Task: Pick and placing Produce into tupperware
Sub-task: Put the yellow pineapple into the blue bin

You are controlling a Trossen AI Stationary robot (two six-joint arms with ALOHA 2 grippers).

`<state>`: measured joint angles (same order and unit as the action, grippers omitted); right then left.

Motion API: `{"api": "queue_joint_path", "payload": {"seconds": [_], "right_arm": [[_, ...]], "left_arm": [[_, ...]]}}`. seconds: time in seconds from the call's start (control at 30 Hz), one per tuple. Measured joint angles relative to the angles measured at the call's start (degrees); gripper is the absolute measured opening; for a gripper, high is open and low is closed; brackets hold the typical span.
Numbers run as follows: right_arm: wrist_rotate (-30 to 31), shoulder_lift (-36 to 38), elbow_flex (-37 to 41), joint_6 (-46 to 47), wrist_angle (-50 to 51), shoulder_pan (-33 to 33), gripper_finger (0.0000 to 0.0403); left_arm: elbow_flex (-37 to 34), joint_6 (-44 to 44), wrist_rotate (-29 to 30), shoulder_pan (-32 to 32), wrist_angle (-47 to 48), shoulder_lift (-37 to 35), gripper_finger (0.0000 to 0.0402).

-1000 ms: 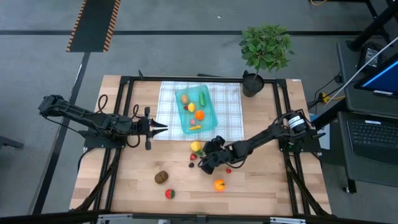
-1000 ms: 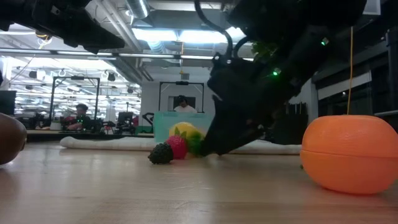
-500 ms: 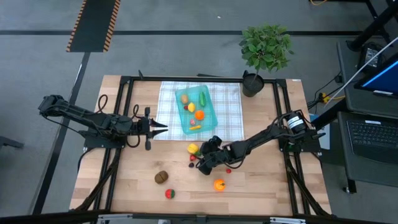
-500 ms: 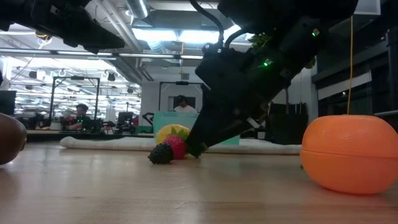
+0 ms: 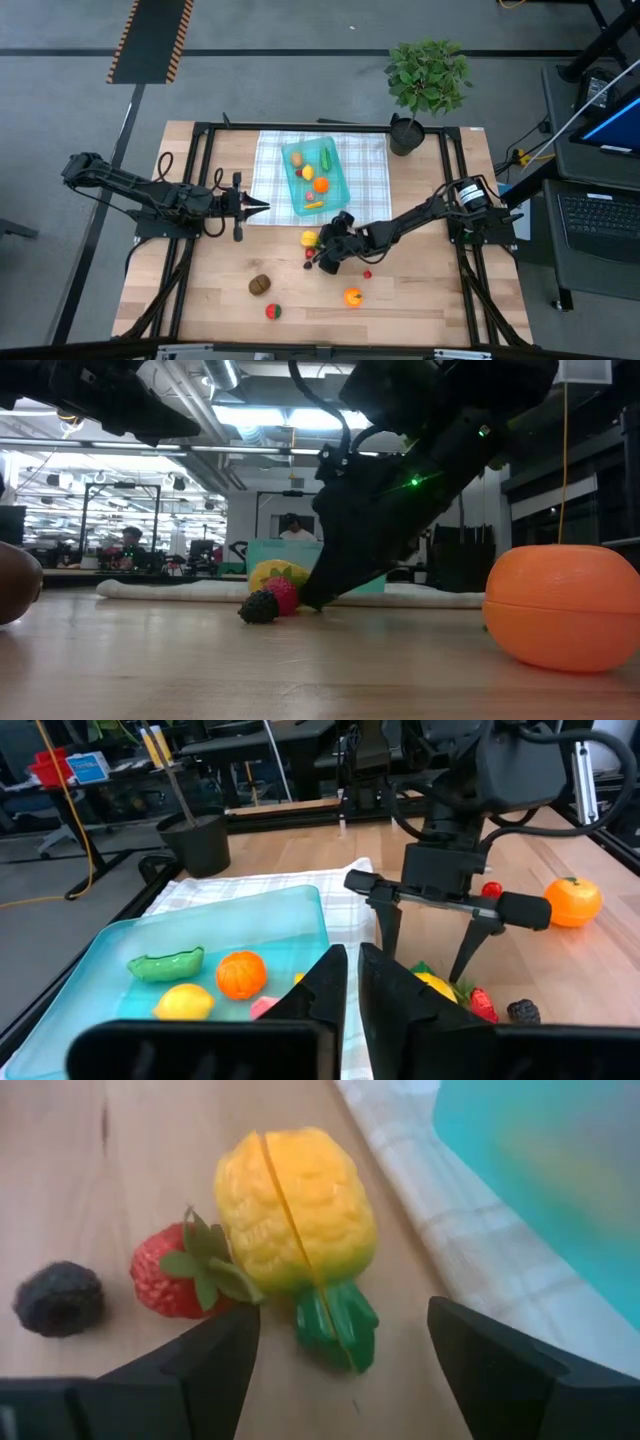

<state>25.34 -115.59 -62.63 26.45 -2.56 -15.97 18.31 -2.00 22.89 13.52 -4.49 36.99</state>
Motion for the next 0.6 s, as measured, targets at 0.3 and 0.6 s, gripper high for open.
{"api": "queue_joint_path", "payload": {"seconds": [0.3,0.6], "right_arm": [[-3.51,0.00,-0.02,-5.63,-0.54,0.69,0.0291],[-4.61,0.00,-0.02,-7.60,-0.60,1.52,0.0264]], "left_arm": [[0.01,0.01,-0.02,0.00,0.17,0.00,0.0008],[0.02,0.02,-0.02,0.00,0.19,0.00,0.0001]]}}
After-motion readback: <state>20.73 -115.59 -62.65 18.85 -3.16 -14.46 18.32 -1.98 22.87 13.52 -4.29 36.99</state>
